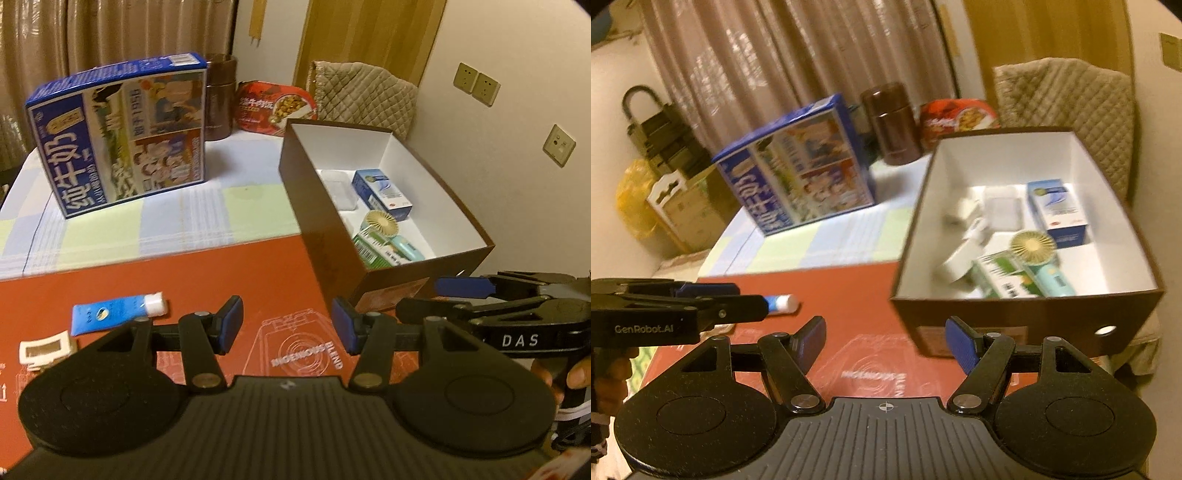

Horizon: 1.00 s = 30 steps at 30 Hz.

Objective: Organize rigid objects
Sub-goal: 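Move both tools back over the mat toward the toothpaste tube and clip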

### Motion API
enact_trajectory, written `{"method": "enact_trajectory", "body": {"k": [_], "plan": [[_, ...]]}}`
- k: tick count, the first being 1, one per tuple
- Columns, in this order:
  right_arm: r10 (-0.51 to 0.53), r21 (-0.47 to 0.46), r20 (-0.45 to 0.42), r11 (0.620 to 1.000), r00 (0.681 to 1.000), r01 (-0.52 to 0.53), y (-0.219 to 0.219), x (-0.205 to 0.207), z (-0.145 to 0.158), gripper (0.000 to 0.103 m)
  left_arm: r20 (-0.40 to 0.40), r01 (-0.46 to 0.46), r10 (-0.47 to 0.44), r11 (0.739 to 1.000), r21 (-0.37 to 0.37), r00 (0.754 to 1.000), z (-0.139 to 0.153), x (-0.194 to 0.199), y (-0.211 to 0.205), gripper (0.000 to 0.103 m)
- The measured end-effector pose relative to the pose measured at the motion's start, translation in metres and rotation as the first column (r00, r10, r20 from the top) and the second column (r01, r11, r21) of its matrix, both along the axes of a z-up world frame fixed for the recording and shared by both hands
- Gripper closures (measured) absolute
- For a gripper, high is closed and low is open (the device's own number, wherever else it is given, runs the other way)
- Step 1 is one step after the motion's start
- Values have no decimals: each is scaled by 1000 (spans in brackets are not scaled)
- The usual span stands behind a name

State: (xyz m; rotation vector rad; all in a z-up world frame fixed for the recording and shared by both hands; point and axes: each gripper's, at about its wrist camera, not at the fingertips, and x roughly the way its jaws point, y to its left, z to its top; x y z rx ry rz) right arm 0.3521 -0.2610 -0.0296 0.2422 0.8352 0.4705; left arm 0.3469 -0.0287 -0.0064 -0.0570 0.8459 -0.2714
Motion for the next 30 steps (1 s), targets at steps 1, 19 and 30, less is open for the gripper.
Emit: {"method": "enact_trajectory", "body": {"k": [1, 19, 30], "plan": [[12, 0, -4, 1000, 1000, -12, 4, 0, -1, 35, -2, -6, 6, 1000, 1, 1000, -1, -1, 4, 54], [256, -16, -41, 966, 966, -257, 98, 10, -32, 35, -71, -258, 261, 965, 54, 963, -33, -32, 94, 54], [405, -74, -33, 911, 914, -406, 164, 24, -58, 35, -74, -368, 375, 925, 95, 924, -57, -38, 139, 54]]}}
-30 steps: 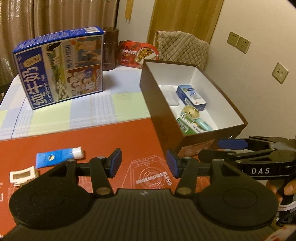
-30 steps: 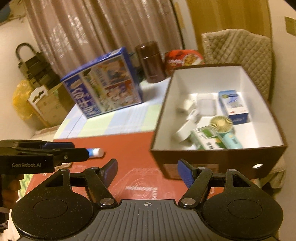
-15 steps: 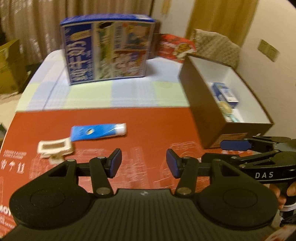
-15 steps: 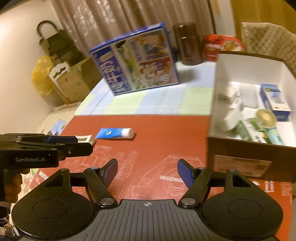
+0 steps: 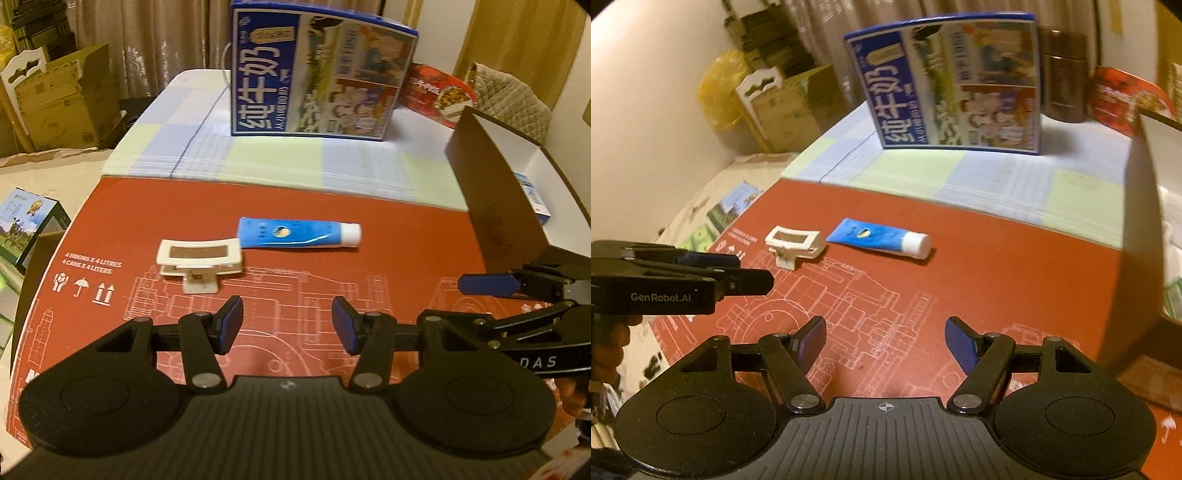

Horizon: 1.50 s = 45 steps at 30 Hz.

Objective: Organize rigid objects
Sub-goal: 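Move both tools back over the mat toward the toothpaste tube and clip, then grasp the blue toothpaste tube with the right tool while the left tool grasps the white clip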

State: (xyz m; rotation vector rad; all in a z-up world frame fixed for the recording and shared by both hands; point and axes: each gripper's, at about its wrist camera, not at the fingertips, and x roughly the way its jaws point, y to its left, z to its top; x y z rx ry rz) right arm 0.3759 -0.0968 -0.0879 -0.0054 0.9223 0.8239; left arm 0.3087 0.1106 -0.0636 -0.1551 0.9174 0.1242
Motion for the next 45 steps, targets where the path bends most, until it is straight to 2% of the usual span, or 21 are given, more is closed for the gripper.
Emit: {"method": "enact_trajectory", "body": {"k": [19, 29, 36, 41, 45], "plan": [[99, -93, 105, 992, 990, -89, 76, 67, -31, 35, -13, -1, 2, 998, 63, 1000, -36, 49, 45, 53], [148, -170, 104, 977, 983, -129, 102, 93, -58, 35, -41, 22, -17, 993, 118, 999, -56, 80, 50, 53], [179, -198, 103, 968, 978, -156, 105, 89, -67, 35, -54, 26, -18, 987, 156, 998, -65, 83, 55, 53], [188, -188, 65, 967, 980, -174, 107, 78, -70, 57, -63, -3, 13, 987, 161, 998, -66, 71, 68, 53], [188, -171, 54, 969, 981, -177, 112, 64, -71, 57, -71, -27, 40, 984, 174, 997, -65, 56, 80, 53]]}}
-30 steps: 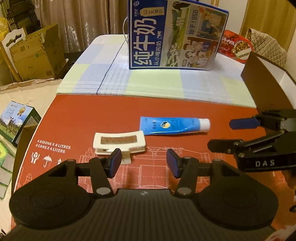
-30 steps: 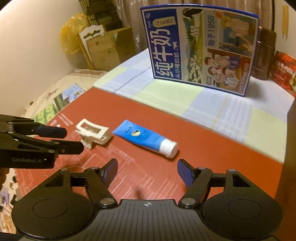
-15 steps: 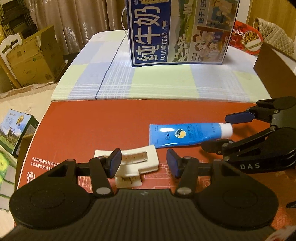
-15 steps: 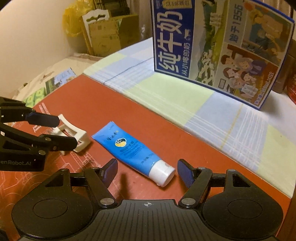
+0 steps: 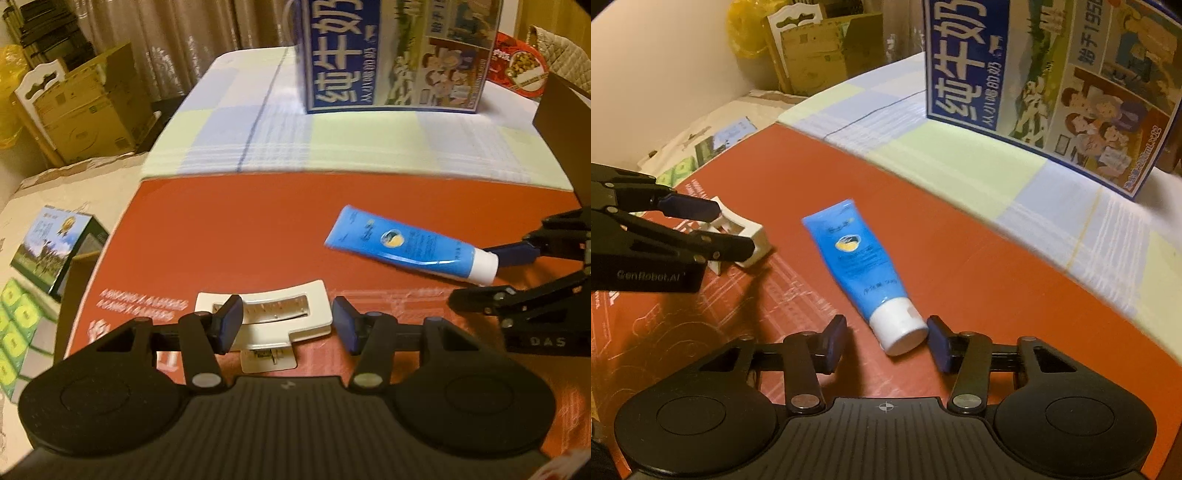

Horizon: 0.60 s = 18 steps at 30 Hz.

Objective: Organize rigid objects
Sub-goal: 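Grasp the blue toothpaste tube with the right tool while the left tool grasps the white clip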

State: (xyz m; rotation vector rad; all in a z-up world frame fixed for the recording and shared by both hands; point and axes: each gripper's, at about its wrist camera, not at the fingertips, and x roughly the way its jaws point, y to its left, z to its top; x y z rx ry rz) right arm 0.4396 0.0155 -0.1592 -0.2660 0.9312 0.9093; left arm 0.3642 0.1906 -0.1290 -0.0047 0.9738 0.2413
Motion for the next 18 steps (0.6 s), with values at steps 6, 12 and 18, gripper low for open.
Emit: {"method": "enact_trajectory", "body": {"k": [6, 12, 18], "plan": [[31, 4, -5, 1000, 1000, -31, 16, -21, 0, 57, -15, -26, 26, 1000, 12, 1000, 2, -25, 13, 54], [1, -16, 7, 1000, 1000, -1, 28, -23, -1, 57, 12, -28, 28, 1000, 1, 1000, 14, -42, 26, 53], [-36, 14, 14, 999, 999, 36, 27, -23, -2, 66, 32, -66, 67, 998, -18, 997, 18, -50, 50, 50]]}}
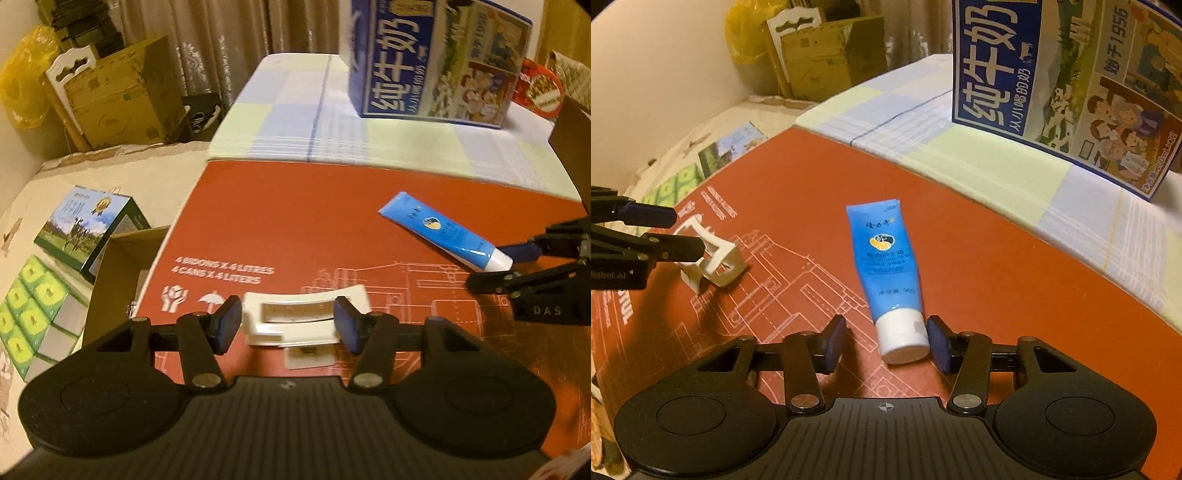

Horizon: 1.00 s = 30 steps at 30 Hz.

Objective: Organize rigid objects
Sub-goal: 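Grasp the blue toothpaste tube with the right tool while the left tool grasps the white clip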

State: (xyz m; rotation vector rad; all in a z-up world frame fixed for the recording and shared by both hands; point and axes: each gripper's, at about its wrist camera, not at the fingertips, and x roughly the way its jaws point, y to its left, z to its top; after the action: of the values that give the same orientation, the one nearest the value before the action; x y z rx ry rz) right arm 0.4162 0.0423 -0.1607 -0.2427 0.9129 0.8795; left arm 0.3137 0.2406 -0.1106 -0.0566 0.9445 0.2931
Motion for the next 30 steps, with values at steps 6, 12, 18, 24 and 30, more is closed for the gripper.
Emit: {"method": "enact_trajectory", "body": {"k": [6, 12, 18, 24, 30], "plan": [[-27, -21, 18, 999, 999, 28, -5, -9, 1, 78, 8, -23, 24, 996, -88, 1000, -8, -7, 22, 49], [-92, -28, 3, 995, 996, 92, -25, -23, 1, 78, 33, -9, 16, 981, -194, 999, -12, -15, 24, 49], [-160, -43, -9, 986, 987, 159, -52, -38, 3, 78, 27, 61, -56, 975, -213, 998, -17, -21, -4, 49], [-194, -46, -16, 980, 981, 193, -72, -52, 4, 78, 27, 105, -102, 970, -220, 994, -19, -18, -30, 49], [-238, -52, -15, 970, 971, 237, -88, -57, 3, 78, 59, 188, -179, 962, -200, 982, -15, 1, -64, 49]]}}
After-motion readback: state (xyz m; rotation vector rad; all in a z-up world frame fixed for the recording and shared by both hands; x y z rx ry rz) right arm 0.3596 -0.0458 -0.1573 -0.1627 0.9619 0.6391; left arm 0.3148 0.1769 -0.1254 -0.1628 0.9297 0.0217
